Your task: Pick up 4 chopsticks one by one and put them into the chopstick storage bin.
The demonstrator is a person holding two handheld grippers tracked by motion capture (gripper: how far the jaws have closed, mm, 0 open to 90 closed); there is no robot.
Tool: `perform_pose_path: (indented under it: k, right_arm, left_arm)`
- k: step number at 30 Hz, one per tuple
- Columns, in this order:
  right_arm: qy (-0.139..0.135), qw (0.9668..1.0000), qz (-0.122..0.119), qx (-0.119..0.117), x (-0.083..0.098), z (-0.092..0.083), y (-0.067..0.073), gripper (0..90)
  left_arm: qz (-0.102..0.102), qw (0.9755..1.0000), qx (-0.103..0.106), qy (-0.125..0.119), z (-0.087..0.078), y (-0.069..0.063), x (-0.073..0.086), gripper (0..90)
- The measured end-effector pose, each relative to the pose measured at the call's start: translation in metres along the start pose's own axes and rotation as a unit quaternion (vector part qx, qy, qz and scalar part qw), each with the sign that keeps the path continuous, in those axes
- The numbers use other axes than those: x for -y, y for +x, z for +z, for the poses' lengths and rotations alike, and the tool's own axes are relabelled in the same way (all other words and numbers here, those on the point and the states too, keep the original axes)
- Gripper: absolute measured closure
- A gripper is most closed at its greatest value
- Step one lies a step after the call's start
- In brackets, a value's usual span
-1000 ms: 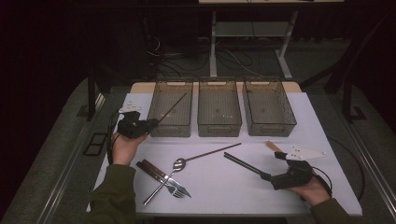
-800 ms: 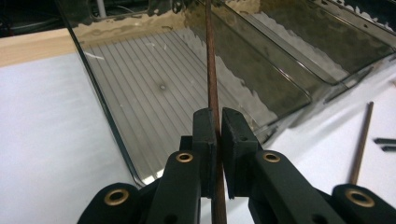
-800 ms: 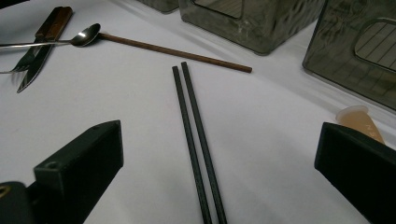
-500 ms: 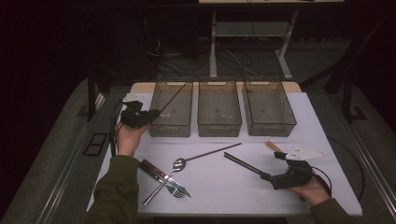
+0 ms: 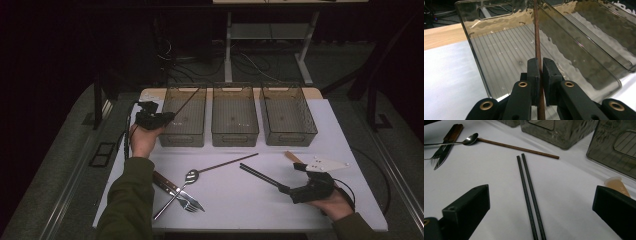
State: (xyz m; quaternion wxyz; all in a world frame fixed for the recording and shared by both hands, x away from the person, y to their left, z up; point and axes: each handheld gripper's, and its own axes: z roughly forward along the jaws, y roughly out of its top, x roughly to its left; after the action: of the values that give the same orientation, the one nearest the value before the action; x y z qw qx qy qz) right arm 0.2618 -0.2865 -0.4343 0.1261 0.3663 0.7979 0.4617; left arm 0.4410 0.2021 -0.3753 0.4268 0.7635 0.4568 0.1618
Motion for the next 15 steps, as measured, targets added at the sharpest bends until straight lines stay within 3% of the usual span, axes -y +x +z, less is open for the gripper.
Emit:
perform_pose_path:
  k: [6, 15]
  right_arm:
    - [0.0, 1.0, 0.0, -0.001, 0.0, 0.0, 0.0, 1.2]
    - [-0.002, 1.0, -0.003, -0.003, 0.0, 0.0, 0.001, 1.2]
  left_arm:
    - [-0.01, 1.0, -0.002, -0.001, 0.008, 0.004, -0.008, 84.4]
    - [-0.006, 0.9998, -0.015, 0.01, 0.019, 0.007, -0.012, 84.4]
